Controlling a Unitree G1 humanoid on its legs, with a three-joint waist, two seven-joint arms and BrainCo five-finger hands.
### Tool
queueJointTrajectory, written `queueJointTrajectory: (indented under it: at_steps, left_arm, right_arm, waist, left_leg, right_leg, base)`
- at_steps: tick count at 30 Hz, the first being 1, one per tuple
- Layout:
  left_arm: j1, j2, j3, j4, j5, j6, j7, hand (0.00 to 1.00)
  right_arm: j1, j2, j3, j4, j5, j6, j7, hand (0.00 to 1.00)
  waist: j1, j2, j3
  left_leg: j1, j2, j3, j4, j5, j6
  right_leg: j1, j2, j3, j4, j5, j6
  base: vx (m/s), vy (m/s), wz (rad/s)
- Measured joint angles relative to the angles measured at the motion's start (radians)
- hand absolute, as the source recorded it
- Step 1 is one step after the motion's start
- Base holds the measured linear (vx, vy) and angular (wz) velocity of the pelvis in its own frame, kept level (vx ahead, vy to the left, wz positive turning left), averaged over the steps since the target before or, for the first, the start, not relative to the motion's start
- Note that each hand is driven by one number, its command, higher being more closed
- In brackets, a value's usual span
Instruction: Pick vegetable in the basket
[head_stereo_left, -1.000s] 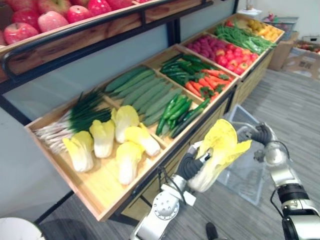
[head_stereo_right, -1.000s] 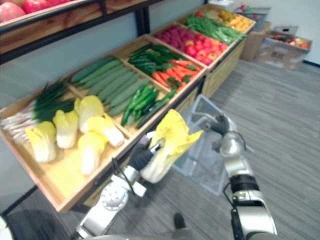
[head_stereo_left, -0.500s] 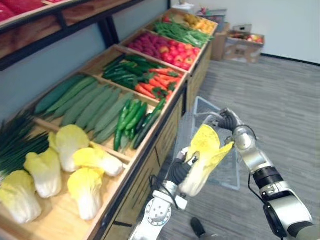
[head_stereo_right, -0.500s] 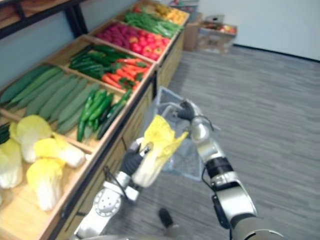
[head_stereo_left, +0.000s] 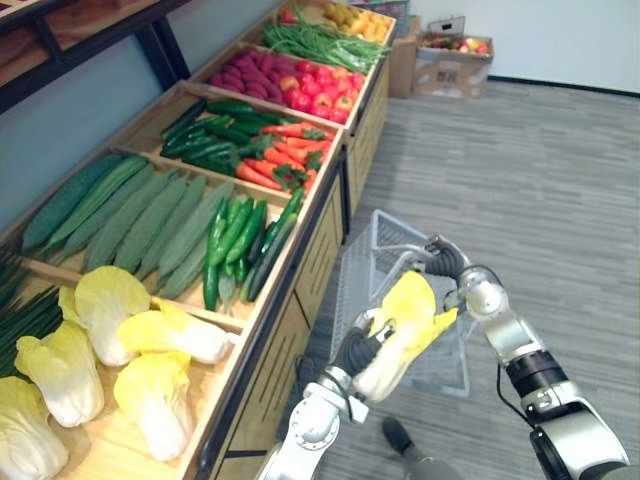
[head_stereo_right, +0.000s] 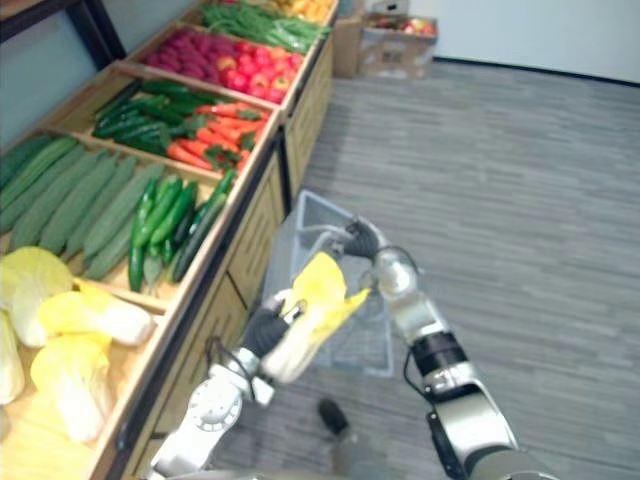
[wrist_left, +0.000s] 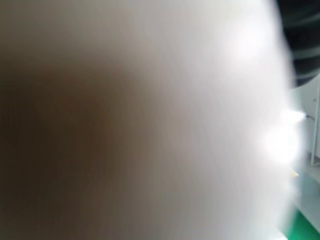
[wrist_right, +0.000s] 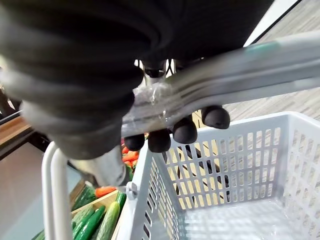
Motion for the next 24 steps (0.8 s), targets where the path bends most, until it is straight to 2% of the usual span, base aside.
queueJointTrajectory:
  at_steps: [8,18,24]
  left_arm:
    - [-0.057,-0.009,-0.064,0.073,0.044,0.001,-0.036,1.0]
    - [-0.095,-0.01,-0.17,0.131,0.087,-0.001,-0.079,1.0]
    - [-0.166,-0.019,-0.224,0.322,0.229,-0.001,-0.075,1.0]
  right_arm:
    - [0.035,-0.002,-0.003,-0.044,0.025,0.029,0.042,1.0]
    - [0.062,-0.005,-0.026,-0.119,0.015,0.03,0.085,1.0]
    - [0.083,0.002,-0.042,-0.148,-0.005,0.03,0.086,1.0]
  waist:
    - [-0.002,-0.002,0.001]
    - [-0.002,-0.005,0.003]
    - [-0.006,-0.005,0.003]
  left_leg:
    - [-0.014,0.009,-0.009,0.023,-0.013,0.004]
    - [-0.019,0.008,-0.028,0.024,-0.016,0.008]
    - [-0.019,0.003,-0.03,0.021,-0.016,0.008]
  right_leg:
    - [-0.001,-0.005,-0.004,-0.002,0.002,0.003]
    - [0.004,-0.018,-0.018,-0.003,0.001,0.004]
    - [0.005,-0.022,-0.019,-0.004,0.001,0.004]
  base:
    - [-0.01,-0.006,0.02]
    - [-0.02,-0.007,0.05]
    - [0.0,0.0,0.0]
